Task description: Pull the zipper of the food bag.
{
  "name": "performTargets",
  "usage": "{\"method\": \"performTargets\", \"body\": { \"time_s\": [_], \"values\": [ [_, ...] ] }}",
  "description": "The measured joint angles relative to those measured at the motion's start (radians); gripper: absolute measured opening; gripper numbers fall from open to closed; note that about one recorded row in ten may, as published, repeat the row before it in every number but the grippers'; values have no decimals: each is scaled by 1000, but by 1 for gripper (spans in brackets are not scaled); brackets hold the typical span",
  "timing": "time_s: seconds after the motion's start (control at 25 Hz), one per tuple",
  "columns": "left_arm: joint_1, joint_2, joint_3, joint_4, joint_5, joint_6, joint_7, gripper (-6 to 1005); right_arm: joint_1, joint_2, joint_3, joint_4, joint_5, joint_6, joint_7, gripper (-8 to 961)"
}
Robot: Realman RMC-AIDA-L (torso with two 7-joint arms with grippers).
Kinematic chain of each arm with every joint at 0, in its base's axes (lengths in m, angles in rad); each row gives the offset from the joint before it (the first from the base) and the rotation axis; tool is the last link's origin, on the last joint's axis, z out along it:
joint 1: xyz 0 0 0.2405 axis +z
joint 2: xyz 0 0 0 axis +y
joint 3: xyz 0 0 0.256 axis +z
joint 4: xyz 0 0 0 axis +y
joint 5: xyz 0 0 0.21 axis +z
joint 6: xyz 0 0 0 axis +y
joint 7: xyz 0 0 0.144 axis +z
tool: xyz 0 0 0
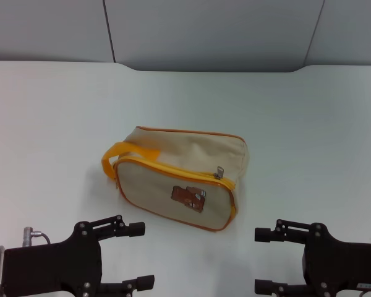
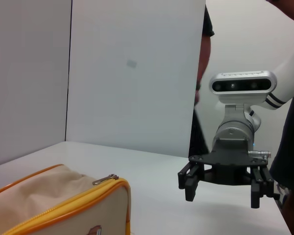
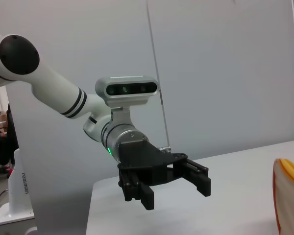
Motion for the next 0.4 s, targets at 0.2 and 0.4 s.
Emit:
{"method": "performTargets", "body": {
  "time_s": [0.2, 0.4],
  "values": [
    [0, -1, 1, 0, 0, -1, 1, 819, 1, 0, 8, -1, 1, 4, -3, 777],
    [1, -2, 1, 0, -1, -3, 2, 819, -2, 4, 10, -1, 2, 8, -9, 777]
  ]
}}
